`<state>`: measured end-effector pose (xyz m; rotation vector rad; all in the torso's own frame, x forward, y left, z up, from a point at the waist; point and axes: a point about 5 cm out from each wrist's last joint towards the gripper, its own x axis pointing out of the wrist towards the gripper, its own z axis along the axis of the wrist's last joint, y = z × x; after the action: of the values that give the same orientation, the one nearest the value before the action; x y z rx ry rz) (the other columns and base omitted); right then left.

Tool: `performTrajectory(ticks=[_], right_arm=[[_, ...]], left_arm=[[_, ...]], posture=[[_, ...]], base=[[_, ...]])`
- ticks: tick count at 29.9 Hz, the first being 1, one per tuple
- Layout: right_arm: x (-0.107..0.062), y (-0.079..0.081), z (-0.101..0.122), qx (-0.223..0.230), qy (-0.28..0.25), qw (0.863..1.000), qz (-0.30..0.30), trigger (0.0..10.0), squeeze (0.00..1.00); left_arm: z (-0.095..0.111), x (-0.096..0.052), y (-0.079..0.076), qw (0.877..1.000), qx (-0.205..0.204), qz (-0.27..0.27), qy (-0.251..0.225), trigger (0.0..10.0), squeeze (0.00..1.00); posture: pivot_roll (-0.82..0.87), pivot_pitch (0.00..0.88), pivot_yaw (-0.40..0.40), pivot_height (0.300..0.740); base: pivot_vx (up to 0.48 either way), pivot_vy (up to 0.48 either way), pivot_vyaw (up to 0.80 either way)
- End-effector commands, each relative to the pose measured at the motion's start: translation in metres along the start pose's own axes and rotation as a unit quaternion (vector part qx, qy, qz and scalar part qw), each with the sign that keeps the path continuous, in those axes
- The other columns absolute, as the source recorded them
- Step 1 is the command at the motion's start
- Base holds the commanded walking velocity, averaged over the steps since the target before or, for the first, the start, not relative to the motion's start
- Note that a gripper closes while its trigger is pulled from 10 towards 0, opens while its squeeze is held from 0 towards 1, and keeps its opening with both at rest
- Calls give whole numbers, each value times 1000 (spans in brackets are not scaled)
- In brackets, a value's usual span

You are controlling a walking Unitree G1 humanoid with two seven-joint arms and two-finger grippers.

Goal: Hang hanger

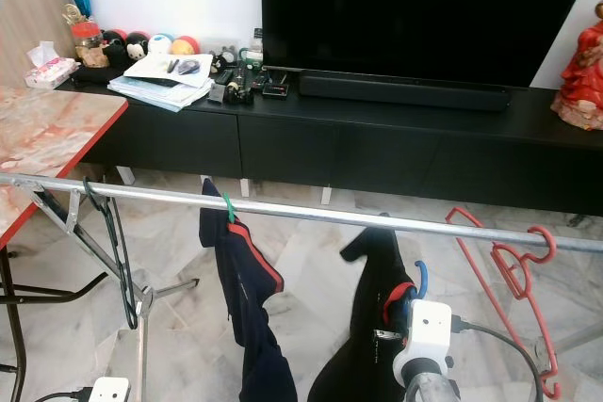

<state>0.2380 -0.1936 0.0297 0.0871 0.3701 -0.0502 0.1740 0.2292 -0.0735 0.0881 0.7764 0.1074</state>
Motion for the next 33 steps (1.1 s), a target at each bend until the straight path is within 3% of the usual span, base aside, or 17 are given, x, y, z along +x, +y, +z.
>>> performTrajectory(ticks=[1, 19, 24, 33], right_arm=[[2, 1, 17, -3, -35, 999, 6, 10000, 0], [12, -3, 18, 18, -13, 999, -30, 10000, 0], [14, -1, 19, 16, -9, 1000, -23, 10000, 0], [14, 3, 19, 12, -12, 1000, -13, 10000, 0]], left_arm=[[-3, -2, 5, 1000, 2, 6, 5, 10000, 0], [-2, -1, 0, 1000, -11, 1, 3, 10000, 0], [-2, -1, -1, 1000, -13, 1, 2, 10000, 0], [-2, -1, 0, 1000, -16, 2, 0, 10000, 0]], posture=[[-16, 0, -22, 740], [-7, 7, -30, 740], [-4, 11, -31, 740], [-2, 18, -31, 740]], base=[[0, 0, 0], [0, 0, 0], [0, 0, -735], [-272, 0, 0]])
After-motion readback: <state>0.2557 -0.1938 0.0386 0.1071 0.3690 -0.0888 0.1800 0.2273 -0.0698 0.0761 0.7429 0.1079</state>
